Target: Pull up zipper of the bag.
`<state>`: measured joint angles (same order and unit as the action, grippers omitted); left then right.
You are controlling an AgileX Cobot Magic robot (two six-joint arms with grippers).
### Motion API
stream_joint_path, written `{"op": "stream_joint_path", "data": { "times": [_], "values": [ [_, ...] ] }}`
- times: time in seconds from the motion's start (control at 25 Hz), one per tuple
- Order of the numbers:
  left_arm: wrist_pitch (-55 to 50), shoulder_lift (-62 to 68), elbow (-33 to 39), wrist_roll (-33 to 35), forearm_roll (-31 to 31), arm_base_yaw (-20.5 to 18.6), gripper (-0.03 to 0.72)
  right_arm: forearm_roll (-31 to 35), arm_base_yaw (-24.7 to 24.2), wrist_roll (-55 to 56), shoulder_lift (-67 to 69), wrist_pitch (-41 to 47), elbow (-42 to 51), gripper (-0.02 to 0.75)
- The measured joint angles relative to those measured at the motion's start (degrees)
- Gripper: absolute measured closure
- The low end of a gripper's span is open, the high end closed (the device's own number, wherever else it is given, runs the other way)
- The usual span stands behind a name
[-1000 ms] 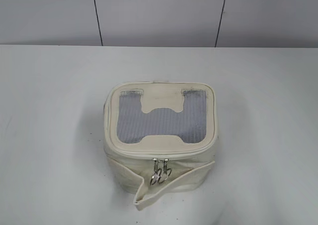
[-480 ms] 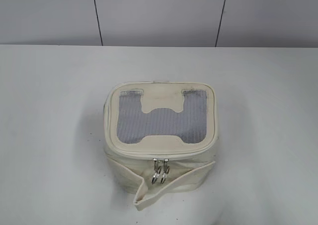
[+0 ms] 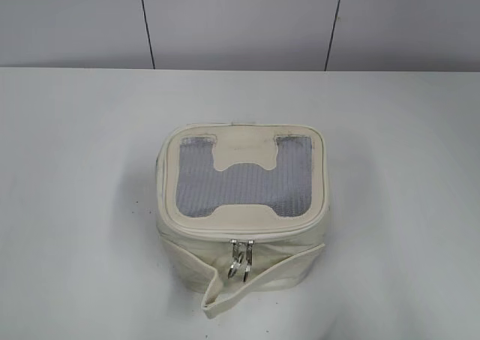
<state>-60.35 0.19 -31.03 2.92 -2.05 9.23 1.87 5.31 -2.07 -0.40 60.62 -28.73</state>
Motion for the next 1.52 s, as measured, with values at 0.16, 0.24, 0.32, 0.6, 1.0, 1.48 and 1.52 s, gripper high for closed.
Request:
{"op": "stream_joint_path", "data": {
  "times": [0.16, 0.24, 0.32, 0.6, 1.0, 1.48, 1.52],
  "values": [
    [0.00, 0.00, 0.00, 0.00, 0.00, 0.00, 0.399, 0.00, 0.00, 0.00, 0.00, -0.05, 0.00, 0.153],
    [0.00, 0.00, 0.00, 0.00, 0.00, 0.00, 0.402, 0.00, 0.00, 0.00, 0.00, -0.05, 0.00, 0.153],
    [0.00, -0.06, 0.00, 0.00, 0.00, -0.14, 0.409, 0.00, -0.21, 0.00, 0.00, -0.05, 0.00, 0.153],
    [0.00, -0.50, 0.00, 0.00, 0.00, -5.59, 0.422, 0.00, -5.54, 0.00, 0.00, -0.12, 0.02, 0.153],
    [0.00, -0.55, 0.00, -0.05, -0.02, -7.25, 0.433, 0.12, -5.76, 0.00, 0.00, -0.22, 0.08, 0.153],
    [0.00, -0.55, 0.00, -0.05, -0.02, -7.25, 0.445, 0.18, -5.76, 0.00, 0.00, -0.26, 0.08, 0.153],
    [0.00, -0.55, 0.00, -0.05, -0.02, -7.25, 0.445, 0.18, -5.76, 0.00, 0.00, -0.26, 0.08, 0.153]
  ]
}}
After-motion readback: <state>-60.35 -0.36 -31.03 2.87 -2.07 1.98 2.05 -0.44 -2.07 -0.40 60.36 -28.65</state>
